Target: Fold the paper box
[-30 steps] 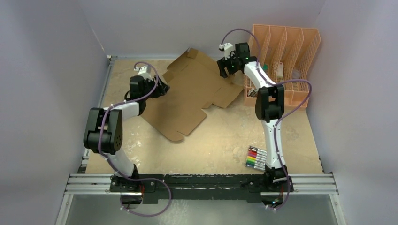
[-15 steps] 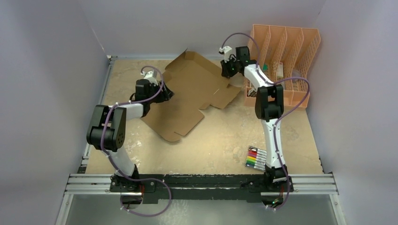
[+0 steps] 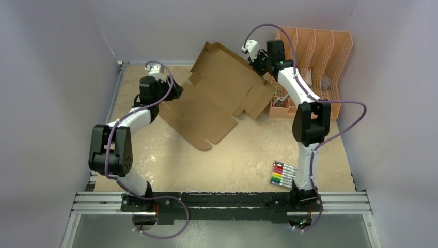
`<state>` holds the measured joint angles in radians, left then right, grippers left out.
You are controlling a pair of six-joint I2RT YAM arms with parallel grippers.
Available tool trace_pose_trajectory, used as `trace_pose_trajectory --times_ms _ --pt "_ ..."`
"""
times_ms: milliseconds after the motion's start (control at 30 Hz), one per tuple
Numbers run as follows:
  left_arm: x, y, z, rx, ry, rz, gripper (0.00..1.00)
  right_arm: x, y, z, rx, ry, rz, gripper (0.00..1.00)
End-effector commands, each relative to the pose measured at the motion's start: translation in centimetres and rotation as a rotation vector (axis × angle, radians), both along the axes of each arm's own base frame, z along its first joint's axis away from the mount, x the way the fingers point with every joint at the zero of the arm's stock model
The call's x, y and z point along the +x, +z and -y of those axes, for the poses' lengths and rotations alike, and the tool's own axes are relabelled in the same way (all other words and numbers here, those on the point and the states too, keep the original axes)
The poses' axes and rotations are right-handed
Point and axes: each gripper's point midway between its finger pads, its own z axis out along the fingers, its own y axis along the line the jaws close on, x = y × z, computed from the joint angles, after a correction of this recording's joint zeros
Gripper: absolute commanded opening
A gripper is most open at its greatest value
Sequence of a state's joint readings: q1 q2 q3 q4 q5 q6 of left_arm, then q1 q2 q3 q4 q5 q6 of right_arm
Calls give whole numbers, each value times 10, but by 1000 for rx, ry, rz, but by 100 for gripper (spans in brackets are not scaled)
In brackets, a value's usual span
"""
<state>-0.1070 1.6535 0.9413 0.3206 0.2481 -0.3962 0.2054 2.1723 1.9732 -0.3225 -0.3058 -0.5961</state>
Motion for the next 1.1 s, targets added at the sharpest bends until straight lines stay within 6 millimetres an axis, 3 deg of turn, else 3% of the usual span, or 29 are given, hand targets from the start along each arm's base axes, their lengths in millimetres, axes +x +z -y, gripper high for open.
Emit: trace_pose_trajectory --times_ms 0,233,333,533,600,733,900,1067 --pt "27 69 -30 21 73 185 55 -6 71 -2 -180 66 255 0" --pt "39 90 -76 -16 175 258 54 -30 101 -11 -346 85 357 0" --pt "45 92 -84 -2 184 274 54 -42 106 -17 -408 88 401 0" --pt "50 84 -78 15 134 291 54 -71 115 -33 -468 108 490 0" --pt "53 78 -79 49 118 293 54 -83 109 -38 -479 137 472 0" --pt "65 74 -79 114 76 320 54 -105 99 -43 -521 166 469 0" --pt "84 75 -81 123 43 364 54 -129 103 -55 -575 202 537 0" --pt "93 64 -54 86 -147 390 54 -146 106 -67 -605 255 607 0"
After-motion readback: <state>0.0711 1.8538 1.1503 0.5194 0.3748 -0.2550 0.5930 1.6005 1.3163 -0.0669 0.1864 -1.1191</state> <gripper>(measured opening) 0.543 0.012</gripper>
